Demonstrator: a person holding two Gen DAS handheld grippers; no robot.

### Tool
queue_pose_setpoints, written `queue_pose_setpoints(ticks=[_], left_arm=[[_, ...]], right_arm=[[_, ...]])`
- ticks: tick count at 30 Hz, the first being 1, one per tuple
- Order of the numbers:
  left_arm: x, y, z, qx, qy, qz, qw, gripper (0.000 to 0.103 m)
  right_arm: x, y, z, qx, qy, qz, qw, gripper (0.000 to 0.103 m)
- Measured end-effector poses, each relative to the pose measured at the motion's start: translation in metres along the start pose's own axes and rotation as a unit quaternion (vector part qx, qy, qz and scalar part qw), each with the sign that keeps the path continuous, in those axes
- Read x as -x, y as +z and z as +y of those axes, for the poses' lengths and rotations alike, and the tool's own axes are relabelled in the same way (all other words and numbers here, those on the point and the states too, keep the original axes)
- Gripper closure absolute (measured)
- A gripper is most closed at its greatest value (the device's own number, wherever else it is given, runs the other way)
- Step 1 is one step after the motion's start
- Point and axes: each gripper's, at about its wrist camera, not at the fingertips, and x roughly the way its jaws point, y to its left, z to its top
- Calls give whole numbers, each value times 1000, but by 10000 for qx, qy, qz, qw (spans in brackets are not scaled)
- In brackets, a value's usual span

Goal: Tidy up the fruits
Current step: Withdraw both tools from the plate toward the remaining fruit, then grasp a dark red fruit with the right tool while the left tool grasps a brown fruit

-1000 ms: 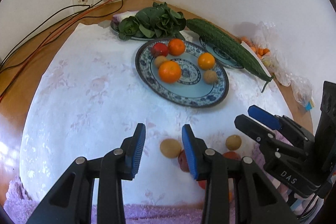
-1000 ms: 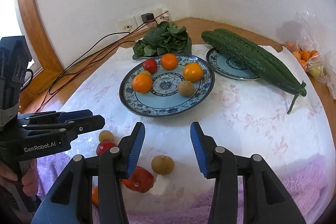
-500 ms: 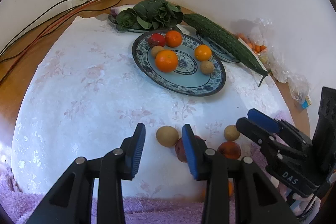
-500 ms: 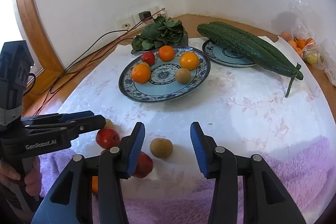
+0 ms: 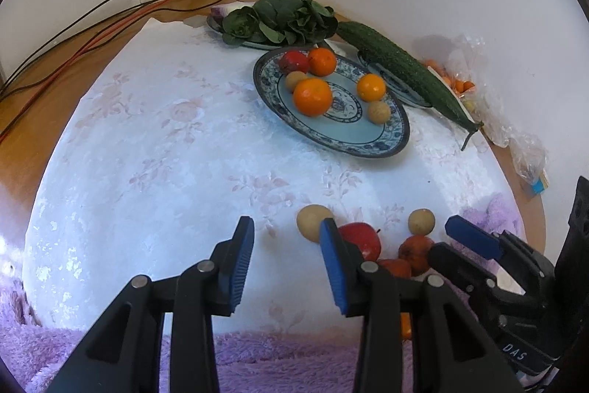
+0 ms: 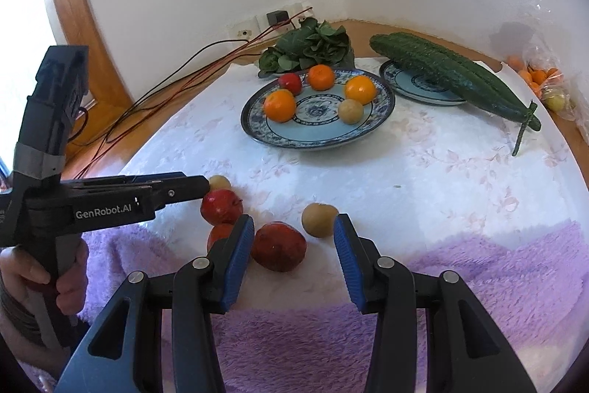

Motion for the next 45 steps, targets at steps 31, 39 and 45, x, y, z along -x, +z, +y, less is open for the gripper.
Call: queue_pose_setpoints(ticks=[31, 39, 45], left_arm=[[-20, -2, -25, -444, -44, -195, 9988, 76], [-15, -2, -19, -349, -107, -220, 9991, 76], [-11, -2, -17, -294, -147, -250, 9991, 76]], right_arm=[[-8, -13, 4, -6, 212, -29, 9998, 67], [-11, -12, 4, -46, 202, -15, 9998, 67], [-14, -12, 4, -36, 287, 52, 9996, 67]])
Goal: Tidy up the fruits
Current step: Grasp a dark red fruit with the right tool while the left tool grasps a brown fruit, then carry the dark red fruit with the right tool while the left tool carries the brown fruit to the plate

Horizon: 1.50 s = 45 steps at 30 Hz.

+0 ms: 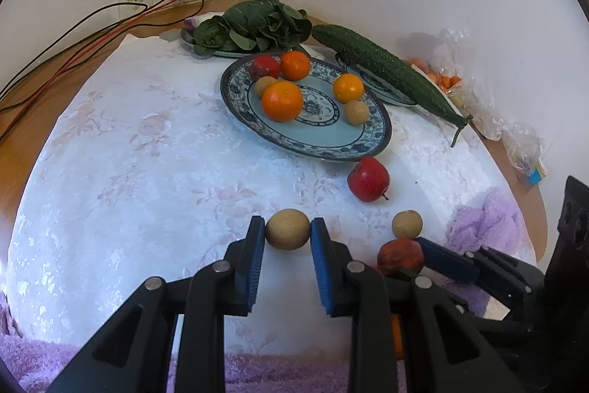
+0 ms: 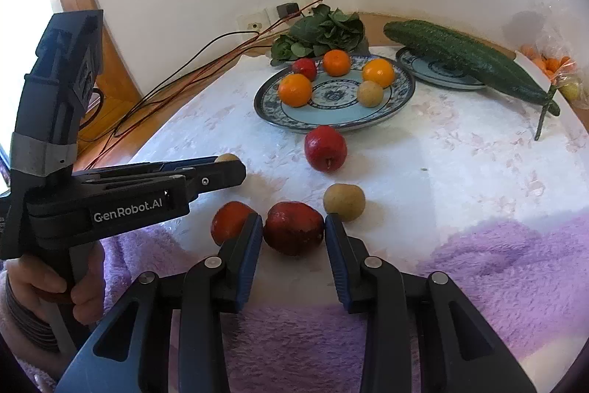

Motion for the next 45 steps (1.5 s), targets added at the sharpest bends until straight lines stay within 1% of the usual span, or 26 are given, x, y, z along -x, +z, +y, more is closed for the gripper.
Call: queue_pose_setpoints(ticks=[7, 16, 26, 32, 38, 45], left_arm=[[5, 1, -2, -2, -19, -50, 10000, 76], [9, 4, -4, -17, 3, -87, 10000, 76], [19, 19, -7, -65, 45, -243, 9997, 76], [21, 27, -9, -85, 40, -298, 9995, 76], [18, 30, -12, -92, 30, -267, 9996, 76], [9, 32, -16, -142, 8, -198, 9997, 76]], right_arm=[[0, -1, 0, -36, 13, -11, 10000, 68], [13, 8, -7, -79, -24, -242, 9997, 68], [23, 25, -6, 82, -78, -439, 9990, 68], [22, 33, -8, 94, -82, -455, 9989, 68], [21, 39, -13, 26, -36, -488, 9988, 68], [17, 41, -22, -42, -76, -475, 9988, 68]])
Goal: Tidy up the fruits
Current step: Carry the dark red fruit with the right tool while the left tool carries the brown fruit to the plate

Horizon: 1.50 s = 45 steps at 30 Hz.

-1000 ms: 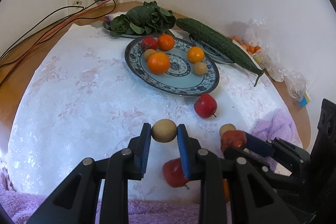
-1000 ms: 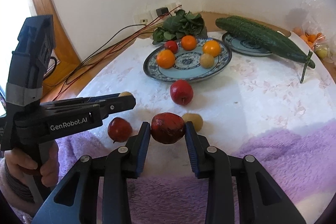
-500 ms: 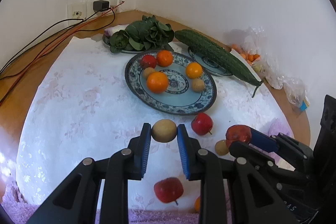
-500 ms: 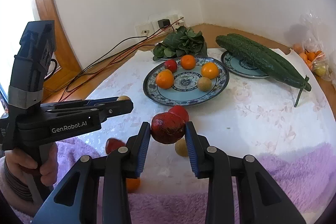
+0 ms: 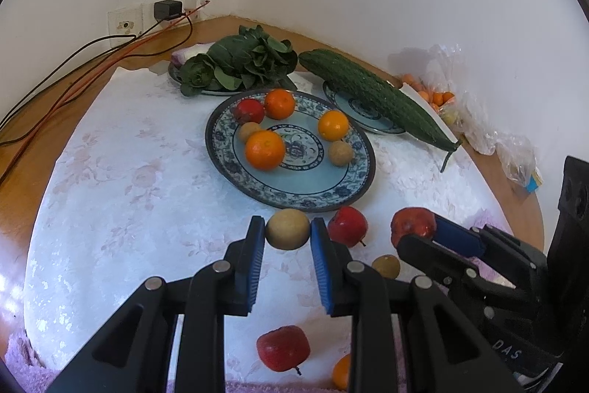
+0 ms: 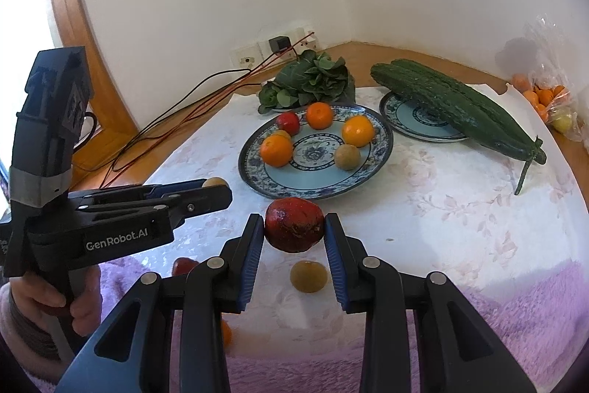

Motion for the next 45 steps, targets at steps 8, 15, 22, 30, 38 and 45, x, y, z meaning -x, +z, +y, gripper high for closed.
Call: queue_pose_setpoints(ticks=[8, 15, 22, 30, 38, 45], left_arm=[[-2, 13, 0, 3, -25, -103, 9999, 76], [-7, 29, 2, 43, 17, -186, 9998, 76], [-23, 35, 6, 114, 138, -96, 9998, 76], [-41, 37, 12, 196, 186, -6, 9996, 76], [-54, 37, 17, 244, 138, 43, 9996, 76], [-60, 37, 23, 328, 77, 73, 9994, 76]], right_arm=[[0, 15, -4, 58, -103, -114, 9999, 68], [-9, 30, -6, 122, -150, -169, 9997, 68], [-28, 44, -16, 163, -428, -78, 9989, 68], [-56, 56, -43, 38, -805, 235, 9965, 68], [-76, 58, -50, -25, -823, 410, 9958, 68], [-85, 58, -48, 11, -886, 494, 9948, 68]])
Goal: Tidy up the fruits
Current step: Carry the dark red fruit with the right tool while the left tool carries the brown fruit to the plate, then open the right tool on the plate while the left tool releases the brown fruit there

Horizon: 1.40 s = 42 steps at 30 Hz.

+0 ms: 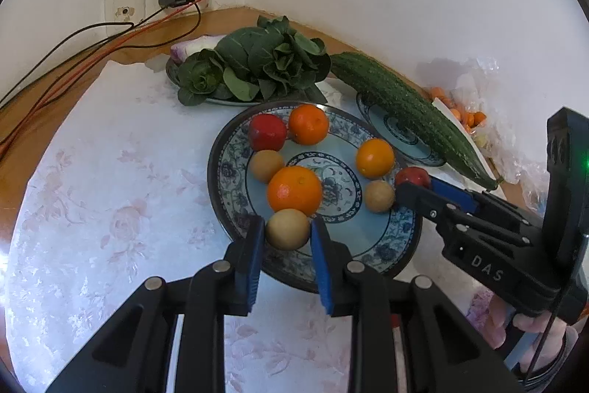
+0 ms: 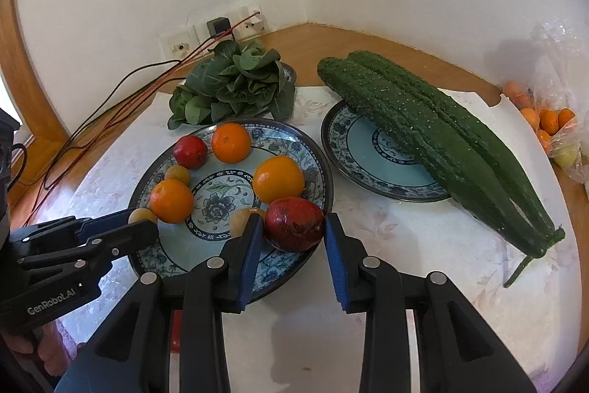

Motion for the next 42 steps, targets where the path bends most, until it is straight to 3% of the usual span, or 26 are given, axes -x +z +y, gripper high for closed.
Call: queue_pose_setpoints(ticks=[24, 42], left_arm=[[-2, 1, 1, 13, -125, 43, 9999, 76], [26, 3, -8, -98, -201, -75, 9997, 70]], right_arm=[[-8, 5, 0, 45, -156, 68, 9998, 68], [7, 8, 1, -107, -230, -31, 9997, 57]])
